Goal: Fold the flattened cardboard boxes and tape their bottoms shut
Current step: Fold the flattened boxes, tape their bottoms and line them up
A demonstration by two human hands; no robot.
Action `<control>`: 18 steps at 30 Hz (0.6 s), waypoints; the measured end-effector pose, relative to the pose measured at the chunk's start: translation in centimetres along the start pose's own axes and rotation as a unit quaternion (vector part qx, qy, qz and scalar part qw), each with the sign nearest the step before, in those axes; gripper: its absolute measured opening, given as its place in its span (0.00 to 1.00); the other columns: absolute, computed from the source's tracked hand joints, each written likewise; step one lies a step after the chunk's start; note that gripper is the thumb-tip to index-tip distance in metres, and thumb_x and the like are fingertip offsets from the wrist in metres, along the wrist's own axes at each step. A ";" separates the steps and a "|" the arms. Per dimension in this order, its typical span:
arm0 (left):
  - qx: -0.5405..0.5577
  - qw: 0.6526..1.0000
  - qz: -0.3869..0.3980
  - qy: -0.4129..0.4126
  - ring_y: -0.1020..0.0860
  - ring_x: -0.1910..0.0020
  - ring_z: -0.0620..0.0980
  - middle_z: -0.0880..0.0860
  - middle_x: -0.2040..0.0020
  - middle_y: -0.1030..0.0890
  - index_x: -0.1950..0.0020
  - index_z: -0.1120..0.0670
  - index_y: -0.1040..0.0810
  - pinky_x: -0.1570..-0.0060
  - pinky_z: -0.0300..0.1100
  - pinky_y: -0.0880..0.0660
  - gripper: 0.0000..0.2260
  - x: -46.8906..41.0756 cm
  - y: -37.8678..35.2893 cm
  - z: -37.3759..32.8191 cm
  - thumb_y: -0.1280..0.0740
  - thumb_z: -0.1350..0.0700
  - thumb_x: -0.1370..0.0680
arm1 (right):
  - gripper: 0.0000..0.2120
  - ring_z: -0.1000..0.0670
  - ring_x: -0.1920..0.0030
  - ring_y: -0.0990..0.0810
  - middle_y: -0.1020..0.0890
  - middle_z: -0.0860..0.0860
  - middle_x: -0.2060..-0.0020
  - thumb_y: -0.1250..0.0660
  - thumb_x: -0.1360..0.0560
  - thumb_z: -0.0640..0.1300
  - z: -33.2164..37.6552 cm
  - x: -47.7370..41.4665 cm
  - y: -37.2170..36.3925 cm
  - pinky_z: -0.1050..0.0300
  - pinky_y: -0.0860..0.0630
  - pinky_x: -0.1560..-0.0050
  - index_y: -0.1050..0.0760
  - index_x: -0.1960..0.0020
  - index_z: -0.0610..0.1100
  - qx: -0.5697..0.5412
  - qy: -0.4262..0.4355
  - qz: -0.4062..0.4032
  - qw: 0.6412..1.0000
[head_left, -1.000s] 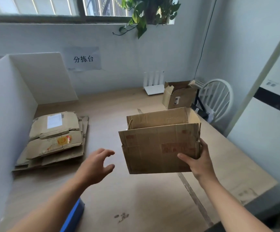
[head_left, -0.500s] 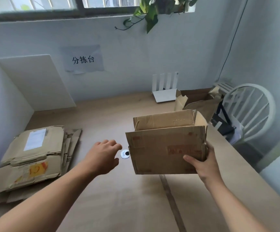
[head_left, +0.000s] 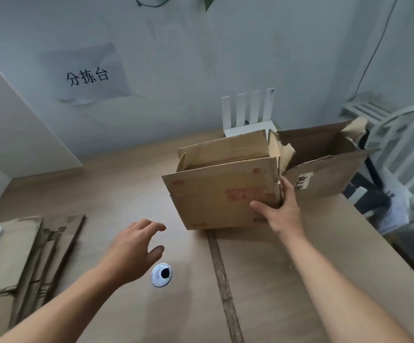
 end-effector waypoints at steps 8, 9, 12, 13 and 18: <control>0.041 0.998 0.040 0.004 0.28 0.38 0.46 0.41 0.38 0.25 0.33 0.46 0.24 0.39 0.43 0.29 0.19 -2.0 -3.9 -0.4 0.35 0.44 0.24 | 0.44 0.53 0.36 0.24 0.22 0.54 0.35 0.19 0.35 0.49 -2.9 -4.5 -0.2 0.54 0.31 0.30 0.36 0.24 0.55 0.089 0.007 -0.022 0.996; 0.042 0.998 0.044 0.004 0.28 0.38 0.45 0.41 0.39 0.25 0.33 0.46 0.24 0.40 0.42 0.30 0.19 -2.1 -4.2 -0.6 0.34 0.44 0.24 | 0.43 0.51 0.35 0.24 0.22 0.52 0.34 0.19 0.35 0.49 -3.1 -4.7 -0.2 0.52 0.30 0.30 0.35 0.25 0.53 0.109 0.010 -0.037 0.993; 0.042 0.997 0.059 0.005 0.28 0.38 0.45 0.41 0.39 0.25 0.33 0.45 0.24 0.40 0.41 0.30 0.23 -2.2 -5.0 -1.1 0.38 0.41 0.26 | 0.37 0.41 0.37 0.25 0.25 0.43 0.38 0.19 0.34 0.47 -3.3 -4.9 0.1 0.49 0.29 0.35 0.31 0.29 0.43 0.157 0.002 -0.100 0.983; 0.043 0.997 0.063 0.007 0.28 0.38 0.45 0.41 0.39 0.25 0.33 0.45 0.24 0.40 0.41 0.31 0.24 -2.2 -5.2 -1.2 0.40 0.40 0.27 | 0.37 0.39 0.38 0.26 0.26 0.41 0.38 0.19 0.34 0.47 -3.4 -5.0 0.2 0.48 0.30 0.37 0.31 0.30 0.41 0.160 -0.009 -0.117 0.980; 0.050 0.996 0.073 0.010 0.29 0.38 0.45 0.41 0.38 0.25 0.33 0.45 0.25 0.39 0.39 0.32 0.34 -1.5 -5.4 -1.3 0.49 0.32 0.33 | 0.32 0.38 0.37 0.27 0.28 0.39 0.36 0.22 0.30 0.45 -3.9 -4.6 0.7 0.49 0.32 0.42 0.33 0.32 0.38 0.137 -0.073 -0.170 0.973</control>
Point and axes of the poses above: each hand's wrist, its own x-axis away from the middle knuckle, its own y-axis out of the back of the hand, z = x × y, the point moved 9 cm from there along -x, towards the middle knuckle
